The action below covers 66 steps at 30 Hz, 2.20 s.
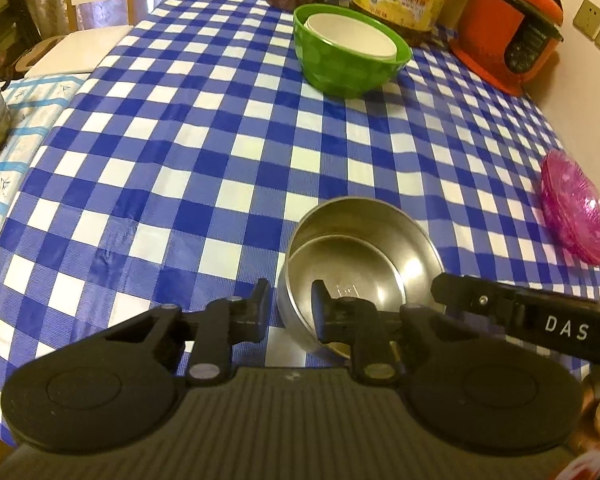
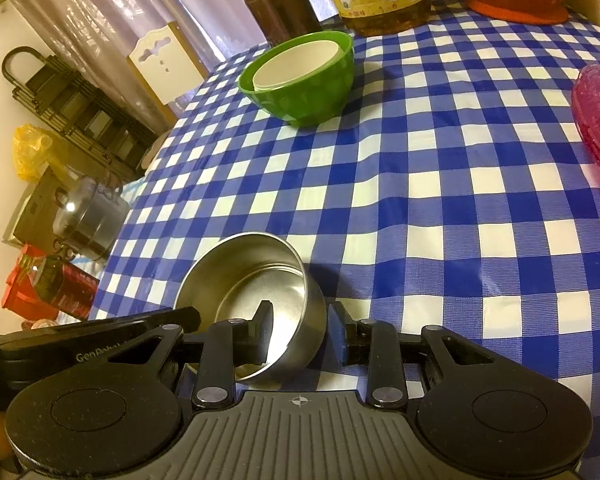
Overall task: Organize plates and bowls
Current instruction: 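Close the left gripper on the steel bowl rim while the right gripper grips it too, then carry the steel bowl with both grippers toward the green and cream bowl stack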
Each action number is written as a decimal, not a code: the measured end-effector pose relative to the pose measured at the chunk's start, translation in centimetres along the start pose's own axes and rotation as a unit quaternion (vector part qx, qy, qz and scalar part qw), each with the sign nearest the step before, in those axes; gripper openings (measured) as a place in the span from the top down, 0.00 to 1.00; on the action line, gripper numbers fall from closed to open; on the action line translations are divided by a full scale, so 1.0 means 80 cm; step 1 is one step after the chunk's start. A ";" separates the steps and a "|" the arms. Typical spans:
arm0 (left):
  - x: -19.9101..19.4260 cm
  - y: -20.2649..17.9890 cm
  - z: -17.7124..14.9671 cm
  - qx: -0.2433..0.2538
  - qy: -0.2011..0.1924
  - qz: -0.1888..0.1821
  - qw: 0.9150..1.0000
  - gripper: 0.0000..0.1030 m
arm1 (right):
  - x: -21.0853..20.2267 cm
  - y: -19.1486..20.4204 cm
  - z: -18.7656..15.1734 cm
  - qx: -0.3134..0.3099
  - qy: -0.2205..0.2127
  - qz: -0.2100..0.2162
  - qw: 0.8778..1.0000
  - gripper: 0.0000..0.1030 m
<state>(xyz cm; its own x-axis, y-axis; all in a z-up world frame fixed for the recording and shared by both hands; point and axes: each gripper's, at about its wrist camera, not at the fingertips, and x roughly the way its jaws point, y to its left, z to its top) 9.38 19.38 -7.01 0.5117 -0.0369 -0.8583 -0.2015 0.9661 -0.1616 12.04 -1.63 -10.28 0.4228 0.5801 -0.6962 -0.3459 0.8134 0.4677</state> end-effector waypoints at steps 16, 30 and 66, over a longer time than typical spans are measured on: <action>0.007 -0.003 0.004 0.005 0.011 -0.007 1.000 0.91 | 0.009 0.001 -0.002 0.000 0.006 -0.001 1.000 0.71; 0.002 -0.006 0.003 0.014 0.008 -0.001 1.000 0.92 | 0.010 0.007 -0.006 -0.004 0.008 0.005 1.000 0.94; -0.035 -0.075 0.073 0.030 -0.066 -0.024 0.997 0.92 | -0.066 -0.022 0.062 0.011 -0.071 0.012 0.997 0.94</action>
<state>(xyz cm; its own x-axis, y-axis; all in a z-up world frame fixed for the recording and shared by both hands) 14.02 15.19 -0.81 0.6253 -0.0528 -0.7786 -0.1264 0.9777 -0.1679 14.60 -5.90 -4.73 0.5294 0.5983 -0.6015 -0.3388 0.7991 0.4966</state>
